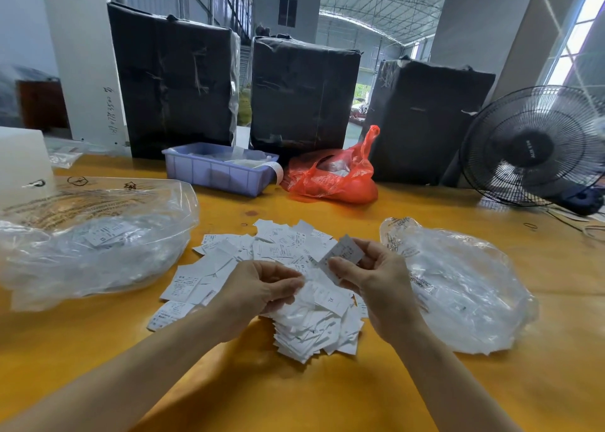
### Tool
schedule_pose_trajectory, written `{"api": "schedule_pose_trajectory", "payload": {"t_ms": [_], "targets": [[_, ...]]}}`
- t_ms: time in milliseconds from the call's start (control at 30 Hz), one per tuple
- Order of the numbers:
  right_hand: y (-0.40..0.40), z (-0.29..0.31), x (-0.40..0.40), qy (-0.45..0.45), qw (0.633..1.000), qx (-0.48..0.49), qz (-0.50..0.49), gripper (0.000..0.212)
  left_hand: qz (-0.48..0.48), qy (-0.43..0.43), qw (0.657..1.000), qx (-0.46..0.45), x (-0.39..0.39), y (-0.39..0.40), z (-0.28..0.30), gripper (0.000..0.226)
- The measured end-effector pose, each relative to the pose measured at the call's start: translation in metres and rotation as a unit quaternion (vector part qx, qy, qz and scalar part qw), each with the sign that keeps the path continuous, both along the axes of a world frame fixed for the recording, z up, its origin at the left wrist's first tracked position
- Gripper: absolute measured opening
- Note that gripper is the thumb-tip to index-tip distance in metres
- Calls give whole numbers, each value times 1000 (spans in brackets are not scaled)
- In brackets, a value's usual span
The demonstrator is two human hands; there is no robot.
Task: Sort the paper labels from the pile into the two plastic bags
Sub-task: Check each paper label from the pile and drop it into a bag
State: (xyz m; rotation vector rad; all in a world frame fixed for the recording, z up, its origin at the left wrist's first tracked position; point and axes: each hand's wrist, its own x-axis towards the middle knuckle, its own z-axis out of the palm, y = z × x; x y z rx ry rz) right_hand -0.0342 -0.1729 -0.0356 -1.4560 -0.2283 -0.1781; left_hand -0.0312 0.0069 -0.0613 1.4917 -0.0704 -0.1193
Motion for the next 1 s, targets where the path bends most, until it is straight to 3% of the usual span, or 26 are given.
{"api": "schedule_pose_trajectory", "payload": {"t_ms": [133, 300, 767, 1000], "targets": [[3, -1, -1, -14, 999, -36, -15, 10, 10, -22, 1000, 14, -2, 0, 0, 31], [6, -2, -4, -15, 1000, -14, -3, 15, 35, -33, 999, 16, -2, -1, 0, 45], [6, 0, -5, -36, 997, -60, -18, 6, 18, -34, 999, 17, -5, -3, 1, 12], [7, 1, -7, -66, 996, -61, -19, 10, 8, -54, 997, 59, -6, -3, 2, 12]]}}
